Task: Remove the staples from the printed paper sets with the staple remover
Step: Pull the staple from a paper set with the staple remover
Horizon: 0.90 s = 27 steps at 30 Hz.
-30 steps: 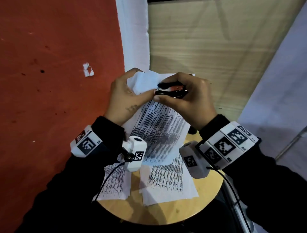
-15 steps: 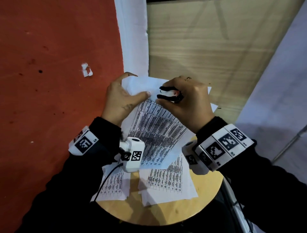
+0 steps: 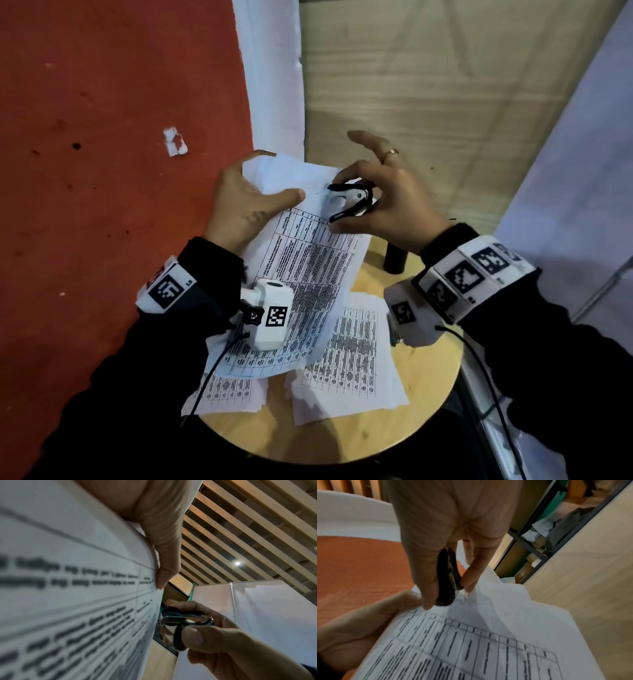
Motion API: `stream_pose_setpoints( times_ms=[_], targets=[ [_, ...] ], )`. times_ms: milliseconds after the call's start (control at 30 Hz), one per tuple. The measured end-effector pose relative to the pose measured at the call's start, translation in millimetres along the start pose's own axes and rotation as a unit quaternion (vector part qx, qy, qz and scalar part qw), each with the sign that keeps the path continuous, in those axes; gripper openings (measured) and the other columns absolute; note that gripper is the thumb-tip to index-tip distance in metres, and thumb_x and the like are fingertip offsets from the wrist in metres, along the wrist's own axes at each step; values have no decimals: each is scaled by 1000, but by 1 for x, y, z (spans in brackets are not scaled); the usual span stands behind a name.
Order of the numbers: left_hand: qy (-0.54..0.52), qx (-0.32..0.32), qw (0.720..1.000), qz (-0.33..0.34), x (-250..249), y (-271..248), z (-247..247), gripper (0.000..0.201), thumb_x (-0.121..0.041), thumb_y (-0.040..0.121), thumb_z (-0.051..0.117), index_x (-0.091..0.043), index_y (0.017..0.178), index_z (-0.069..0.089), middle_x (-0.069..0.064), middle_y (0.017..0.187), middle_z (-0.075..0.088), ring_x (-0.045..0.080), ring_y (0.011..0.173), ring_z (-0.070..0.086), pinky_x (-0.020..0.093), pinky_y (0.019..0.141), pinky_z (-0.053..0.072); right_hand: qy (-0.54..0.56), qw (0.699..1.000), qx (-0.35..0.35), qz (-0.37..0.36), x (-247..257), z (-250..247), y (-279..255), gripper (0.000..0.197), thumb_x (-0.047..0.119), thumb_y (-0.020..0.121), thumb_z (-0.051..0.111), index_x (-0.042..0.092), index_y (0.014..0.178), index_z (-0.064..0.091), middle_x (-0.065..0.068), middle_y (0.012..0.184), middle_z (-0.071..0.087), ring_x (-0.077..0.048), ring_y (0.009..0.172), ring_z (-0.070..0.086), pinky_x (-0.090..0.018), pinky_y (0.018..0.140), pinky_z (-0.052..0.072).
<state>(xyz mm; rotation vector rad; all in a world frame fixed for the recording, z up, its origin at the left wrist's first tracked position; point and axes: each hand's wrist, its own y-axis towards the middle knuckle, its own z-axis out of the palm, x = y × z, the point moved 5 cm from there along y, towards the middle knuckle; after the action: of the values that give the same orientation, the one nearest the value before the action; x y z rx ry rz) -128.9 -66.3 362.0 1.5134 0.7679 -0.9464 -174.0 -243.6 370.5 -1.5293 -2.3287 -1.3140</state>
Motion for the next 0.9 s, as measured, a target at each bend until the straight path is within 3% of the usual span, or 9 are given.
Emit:
stream_pose_setpoints(
  times_ms=[133, 267, 333, 400, 500, 567, 633, 767, 900],
  targets=[
    [-1, 12, 1000, 10, -1, 2, -2, 40, -4, 64, 75, 3, 101, 60, 22, 96, 68, 24, 84, 66, 39, 81, 56, 22, 994, 106, 18, 0, 6, 15, 45, 15, 54, 90, 15, 94, 68, -5, 143, 34, -9, 125, 41, -29, 100, 42],
    [0, 11, 1000, 24, 0, 1, -7, 34, 5, 65, 78, -17, 85, 60, -7, 78, 72, 10, 76, 67, 27, 76, 55, 38, 992, 117, 20, 5, 9, 22, 47, 11, 52, 90, 9, 93, 68, -5, 105, 53, -23, 102, 58, -43, 91, 47],
    [3, 1, 1000, 21, 5, 2, -13, 44, -13, 59, 85, -17, 95, 61, 4, 90, 70, 19, 83, 65, 30, 80, 53, 48, 993, 105, 33, 7, 6, 21, 47, 8, 53, 89, 7, 94, 68, -3, 96, 54, -24, 92, 63, -44, 87, 50],
    [105, -26, 991, 80, -1, 3, -22, 72, -33, 53, 89, -20, 115, 55, -7, 102, 64, 12, 90, 58, 22, 80, 45, 29, 994, 97, 32, 10, 4, 19, 48, 10, 52, 90, 7, 95, 68, 3, 91, 53, -23, 88, 63, -43, 84, 50],
    [312, -66, 918, 234, -31, -4, -25, 104, -44, 52, 86, -20, 140, 36, -5, 121, 59, 13, 104, 53, 23, 85, 39, -39, 997, 72, 13, 20, 2, 15, 49, 18, 51, 90, 12, 95, 70, -5, 95, 57, -22, 86, 59, -38, 80, 47],
    [465, -31, 845, 261, -46, -8, -12, 94, -56, 54, 77, -23, 135, 45, 2, 121, 61, 22, 108, 54, 34, 85, 35, -52, 997, 56, 8, 27, 1, 15, 49, 19, 52, 90, 12, 96, 70, -9, 98, 57, -21, 85, 58, -34, 79, 46],
    [540, 28, 814, 215, -47, -3, -1, 70, -63, 58, 71, -26, 116, 62, 2, 106, 70, 25, 100, 60, 38, 84, 35, -55, 997, 47, 6, 33, 0, 15, 49, 18, 52, 89, 13, 97, 70, -7, 97, 56, -20, 85, 57, -31, 77, 46],
    [454, 102, 871, 160, -38, 13, 3, 40, -56, 63, 64, -16, 64, 61, 5, 56, 53, 17, 53, 45, 30, 55, 27, -31, 999, 18, -19, 40, -2, 11, 48, 15, 51, 88, 10, 96, 70, -2, 96, 50, -21, 87, 56, -34, 79, 47],
    [357, 144, 913, 133, -33, 18, 3, 43, -61, 59, 62, -18, 57, 57, -3, 54, 46, 7, 50, 39, 28, 53, 26, -45, 990, -88, -103, 43, -7, -2, 42, 13, 60, 79, 3, 99, 66, -13, 118, 50, -23, 86, 61, -42, 69, 54]
  ],
)
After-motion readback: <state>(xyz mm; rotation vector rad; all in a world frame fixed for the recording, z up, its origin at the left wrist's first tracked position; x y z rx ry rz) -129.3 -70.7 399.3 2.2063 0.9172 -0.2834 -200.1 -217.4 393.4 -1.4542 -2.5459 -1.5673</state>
